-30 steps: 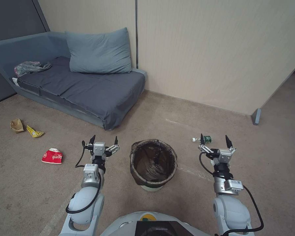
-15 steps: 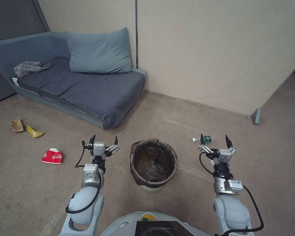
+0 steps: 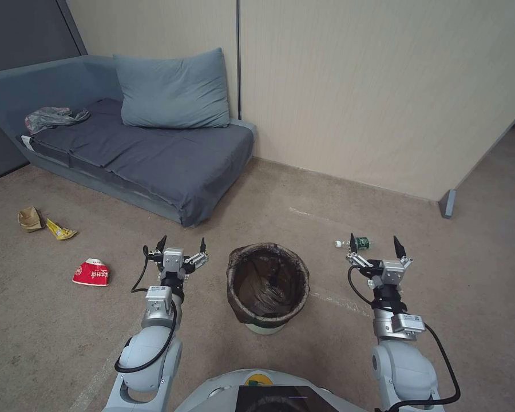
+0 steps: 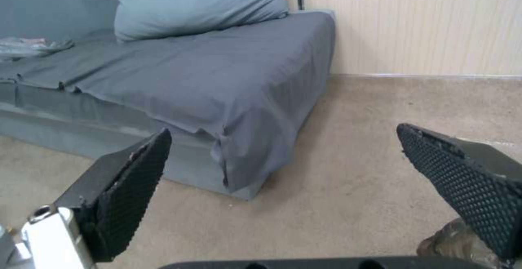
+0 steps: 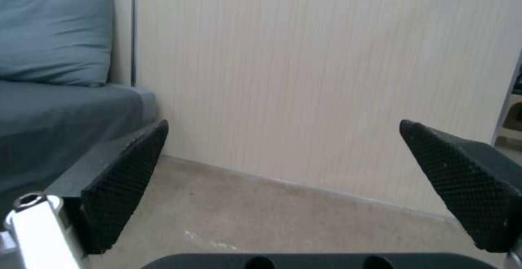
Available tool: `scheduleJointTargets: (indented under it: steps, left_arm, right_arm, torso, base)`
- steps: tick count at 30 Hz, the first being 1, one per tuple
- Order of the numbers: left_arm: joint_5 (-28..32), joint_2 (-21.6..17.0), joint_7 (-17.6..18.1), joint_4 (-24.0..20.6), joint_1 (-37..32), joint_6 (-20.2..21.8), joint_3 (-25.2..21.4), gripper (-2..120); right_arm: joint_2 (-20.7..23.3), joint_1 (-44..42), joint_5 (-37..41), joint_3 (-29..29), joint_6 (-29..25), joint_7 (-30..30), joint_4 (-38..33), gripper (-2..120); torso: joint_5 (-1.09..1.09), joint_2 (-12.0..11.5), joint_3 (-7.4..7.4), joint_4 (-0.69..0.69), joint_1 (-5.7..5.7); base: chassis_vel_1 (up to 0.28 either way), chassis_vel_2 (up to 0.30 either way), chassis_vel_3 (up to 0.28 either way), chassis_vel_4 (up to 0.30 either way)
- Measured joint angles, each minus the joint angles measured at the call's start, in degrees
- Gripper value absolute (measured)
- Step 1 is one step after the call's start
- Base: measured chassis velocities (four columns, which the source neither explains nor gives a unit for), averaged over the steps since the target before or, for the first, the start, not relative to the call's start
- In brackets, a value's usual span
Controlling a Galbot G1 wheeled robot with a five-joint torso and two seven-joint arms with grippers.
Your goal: Pick up the trash bin, then pick up the garbage from the floor and place it into the trash bin.
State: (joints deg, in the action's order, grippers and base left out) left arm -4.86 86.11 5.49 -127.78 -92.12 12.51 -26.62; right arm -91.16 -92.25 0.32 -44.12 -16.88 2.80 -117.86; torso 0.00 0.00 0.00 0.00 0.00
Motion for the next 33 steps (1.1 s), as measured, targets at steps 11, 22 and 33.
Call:
scheduleJointTargets:
  steps: [11,22,33]
  left_arm:
    - [8.42,-2.25,-1.63,0.16,1.33,3.06,2.79,100]
    - [22.95,-6.14,-4.63,0.49,3.67,8.63,7.71,100]
    - [26.11,-6.68,-4.64,0.81,4.09,10.44,8.29,100]
  right_arm:
    - [0.55,1.99,-2.25,1.41,-2.77,-1.81,0.86,100]
    - [0.67,1.85,-3.05,1.30,-2.82,-1.52,0.74,100]
    - [0.33,1.57,-4.09,1.41,-3.03,-1.28,0.75,100]
  torso:
    - [0.00,0.00,0.01,-0.01,0.00]
    - [0.00,0.00,0.00,-0.01,0.00]
    - [0.00,0.00,0.00,0.00,0.00]
  base:
    - [0.000,0.000,0.000,0.000]
    - [0.000,0.000,0.000,0.000]
    - [0.000,0.000,0.000,0.000]
